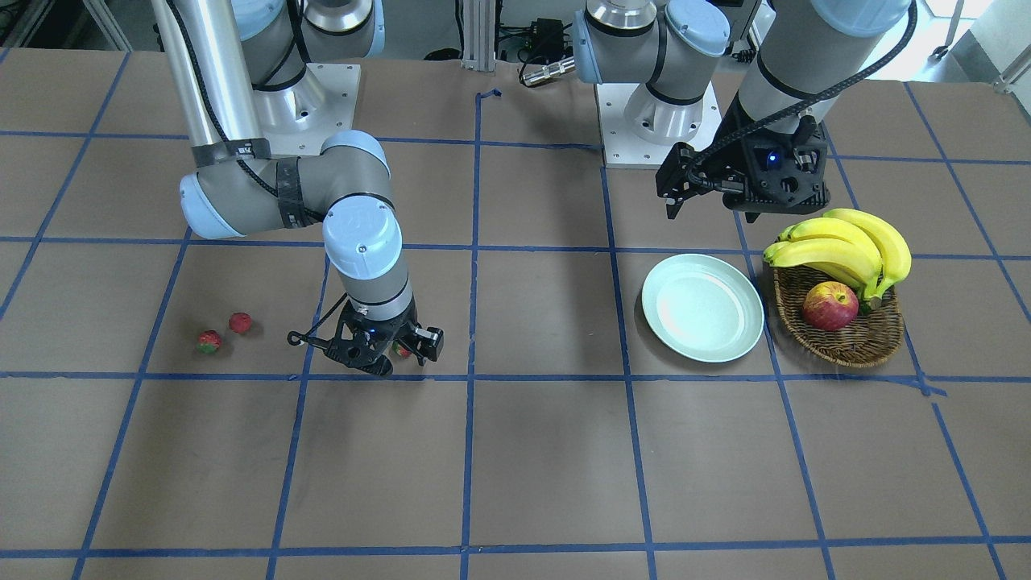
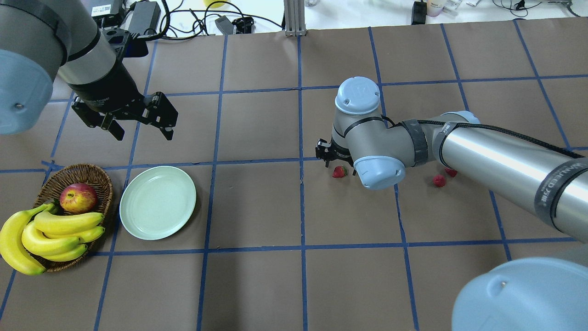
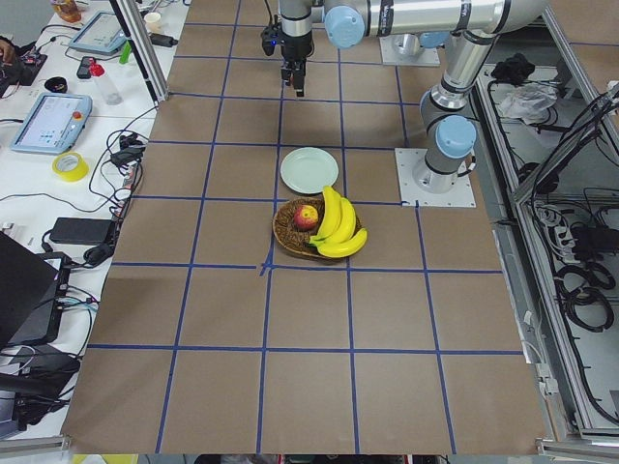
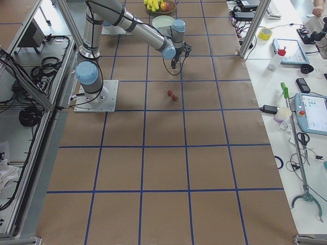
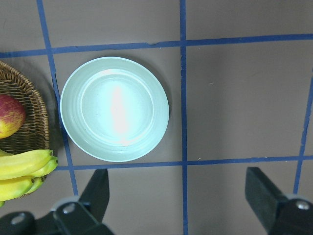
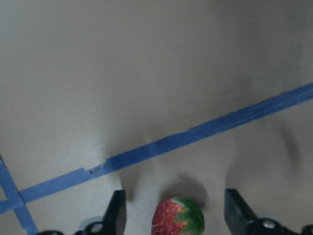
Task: Collect all strawberries into plate
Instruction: 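Reach the right gripper down and grasp the strawberry nearest the plate, then carry the strawberry toward the plate with the right gripper and release it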
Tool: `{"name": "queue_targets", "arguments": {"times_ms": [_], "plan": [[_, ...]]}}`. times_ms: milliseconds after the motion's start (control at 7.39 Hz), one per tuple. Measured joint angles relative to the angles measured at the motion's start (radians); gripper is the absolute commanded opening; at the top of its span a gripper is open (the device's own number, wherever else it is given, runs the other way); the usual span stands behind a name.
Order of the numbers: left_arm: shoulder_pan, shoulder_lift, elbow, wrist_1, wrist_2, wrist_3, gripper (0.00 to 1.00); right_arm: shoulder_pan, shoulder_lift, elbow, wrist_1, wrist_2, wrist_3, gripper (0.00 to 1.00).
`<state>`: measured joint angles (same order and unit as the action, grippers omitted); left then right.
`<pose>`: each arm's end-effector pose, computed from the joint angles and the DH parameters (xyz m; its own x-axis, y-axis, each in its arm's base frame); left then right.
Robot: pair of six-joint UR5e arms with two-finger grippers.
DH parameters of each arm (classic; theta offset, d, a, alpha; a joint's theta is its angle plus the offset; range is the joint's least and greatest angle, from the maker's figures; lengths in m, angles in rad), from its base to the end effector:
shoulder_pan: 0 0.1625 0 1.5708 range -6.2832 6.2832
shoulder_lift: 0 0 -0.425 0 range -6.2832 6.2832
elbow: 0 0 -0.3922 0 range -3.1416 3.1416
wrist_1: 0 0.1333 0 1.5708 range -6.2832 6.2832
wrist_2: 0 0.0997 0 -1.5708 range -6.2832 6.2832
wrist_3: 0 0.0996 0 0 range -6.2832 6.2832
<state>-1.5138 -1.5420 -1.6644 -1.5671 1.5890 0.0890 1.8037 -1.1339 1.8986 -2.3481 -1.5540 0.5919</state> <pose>-0.1044 -0.4793 0.4564 -0.9994 0.0329 -0.0127 0.0321 0.9975 0.0625 0.2615 -0.5174 0.1777 -0.9361 0.3512 -0.0210 0.3512 0.9363 -0.0011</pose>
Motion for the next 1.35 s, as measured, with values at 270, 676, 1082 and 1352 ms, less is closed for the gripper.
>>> {"name": "queue_targets", "arguments": {"times_ms": [270, 676, 1082, 1352], "plan": [[0.0, -0.001, 0.0, 0.004, -0.001, 0.0, 1.0, 0.004, -0.005, 0.002, 0.008, 0.003, 0.003, 0.0], [0.0, -0.001, 0.001, 0.005, -0.001, 0.0, 1.0, 0.031, -0.043, -0.006, 0.059, -0.001, 0.003, 0.0], [0.0, -0.001, 0.0, 0.006, -0.001, 0.0, 1.0, 0.18, -0.061, -0.029, 0.059, 0.011, 0.155, 0.0], [0.001, -0.001, 0.001, 0.007, -0.002, 0.0, 1.0, 0.261, -0.02, -0.054, 0.023, 0.042, 0.265, 0.07]]}}
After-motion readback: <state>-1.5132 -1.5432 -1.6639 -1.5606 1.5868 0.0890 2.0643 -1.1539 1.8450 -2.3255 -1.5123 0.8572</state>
